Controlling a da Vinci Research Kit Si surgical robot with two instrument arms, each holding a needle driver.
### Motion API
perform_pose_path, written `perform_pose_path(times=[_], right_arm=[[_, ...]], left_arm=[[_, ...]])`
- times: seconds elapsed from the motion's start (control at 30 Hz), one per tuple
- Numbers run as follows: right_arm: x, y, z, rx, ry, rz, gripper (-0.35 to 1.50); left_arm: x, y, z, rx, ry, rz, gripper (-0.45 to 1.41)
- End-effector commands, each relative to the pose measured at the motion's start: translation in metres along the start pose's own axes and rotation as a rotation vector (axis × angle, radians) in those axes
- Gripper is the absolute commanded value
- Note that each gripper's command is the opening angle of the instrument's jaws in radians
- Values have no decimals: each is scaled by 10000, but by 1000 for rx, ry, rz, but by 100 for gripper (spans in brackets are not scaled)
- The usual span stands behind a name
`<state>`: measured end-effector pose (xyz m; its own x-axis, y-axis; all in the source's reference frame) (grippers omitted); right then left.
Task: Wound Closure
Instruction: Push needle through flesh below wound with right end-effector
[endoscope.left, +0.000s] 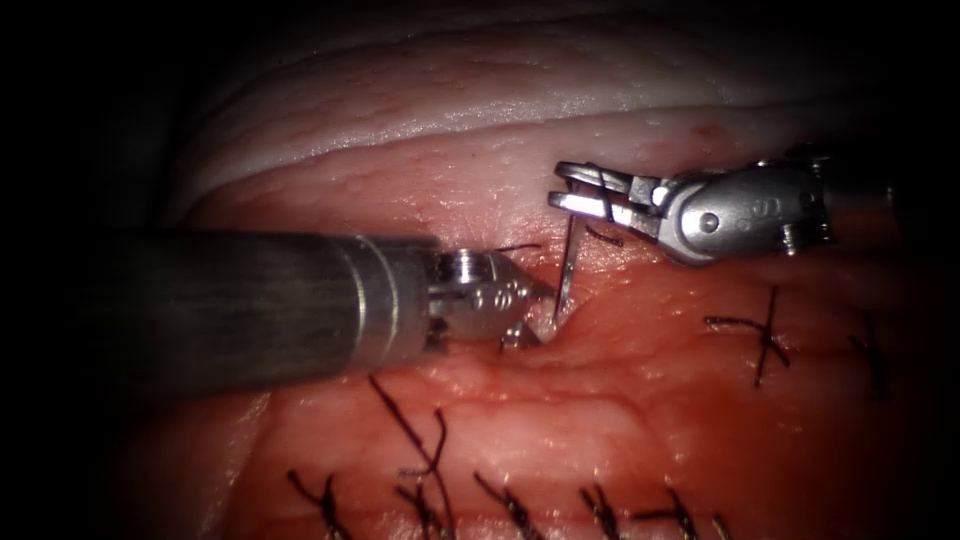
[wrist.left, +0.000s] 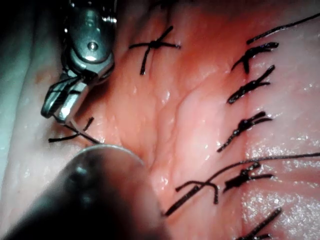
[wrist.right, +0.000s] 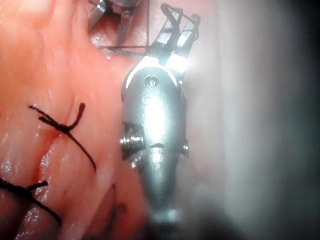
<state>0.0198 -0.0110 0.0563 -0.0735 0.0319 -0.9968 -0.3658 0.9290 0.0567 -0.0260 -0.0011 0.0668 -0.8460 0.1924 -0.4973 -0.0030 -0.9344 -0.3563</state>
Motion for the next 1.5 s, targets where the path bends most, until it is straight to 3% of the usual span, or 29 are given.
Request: perform_pose_path(times=[0.03,0.23,0.4,0.67,0.93,1.2,1.37,1.5], right_arm=[[-7,-5,7,4,1,-1,-35],[-21,-36,5,70,-36,-30,-35],[-30,-46,-6,88,-51,-45,-35],[-26,-43,-7,150,-97,-36,-35],[-16,-23,-10,175,-126,-16,-35],[-12,-18,-6,186,-113,-1,-35],[-22,-31,-8,254,-153,102,-35],[-29,-37,-11,306,-204,336,-35]], left_arm=[[2,-4,6,2,1,1,34],[4,-7,3,10,19,-3,34],[1,-6,0,7,20,-1,34],[0,-4,-2,7,22,1,34],[2,12,-4,12,30,6,34],[7,15,-3,15,36,2,34],[12,9,-7,25,57,-8,41],[16,6,-16,52,95,-21,42]])
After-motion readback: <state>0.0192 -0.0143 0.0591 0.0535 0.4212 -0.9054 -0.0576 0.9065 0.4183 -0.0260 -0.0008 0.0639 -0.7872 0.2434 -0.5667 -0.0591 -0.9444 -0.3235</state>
